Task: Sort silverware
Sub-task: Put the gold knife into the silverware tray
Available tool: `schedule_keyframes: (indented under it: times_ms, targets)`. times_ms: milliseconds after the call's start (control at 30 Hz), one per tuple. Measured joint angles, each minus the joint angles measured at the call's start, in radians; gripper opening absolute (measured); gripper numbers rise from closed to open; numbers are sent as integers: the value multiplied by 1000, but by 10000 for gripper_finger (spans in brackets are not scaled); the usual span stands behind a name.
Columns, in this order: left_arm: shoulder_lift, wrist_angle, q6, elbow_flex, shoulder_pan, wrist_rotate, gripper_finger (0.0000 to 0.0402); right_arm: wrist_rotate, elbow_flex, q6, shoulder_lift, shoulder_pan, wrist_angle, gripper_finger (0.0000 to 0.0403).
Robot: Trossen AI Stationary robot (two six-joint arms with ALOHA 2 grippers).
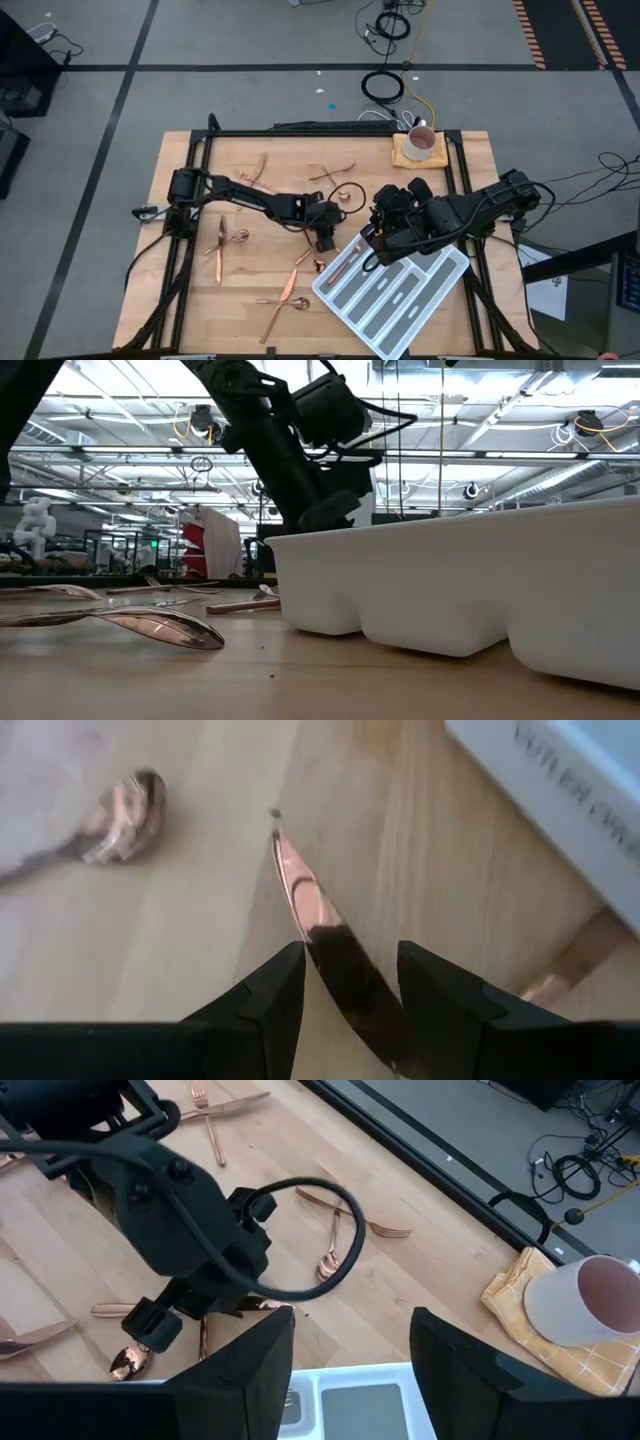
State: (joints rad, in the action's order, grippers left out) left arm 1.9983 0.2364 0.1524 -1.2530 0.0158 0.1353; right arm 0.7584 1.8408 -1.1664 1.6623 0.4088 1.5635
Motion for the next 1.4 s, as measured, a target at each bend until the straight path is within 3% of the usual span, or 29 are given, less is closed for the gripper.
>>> schedule_keyframes:
  times_ms: [467,567,800,1067,1400]
  targets:
    - [56,21,51,-3,1,11,159,0,0,26,0,0,1,187]
    - [56,21,51,-3,1,11,128,-4,0,26,0,0,2,187]
    - [57,47,49,-14,0,-4,12,-4,0,27,0,0,6,187]
    - [21,86,50,-12,-4,32,3,1,0,36,0,0,7,187]
    - [20,177,33,-98,-4,49,1,2,0,45,0,0,7,187]
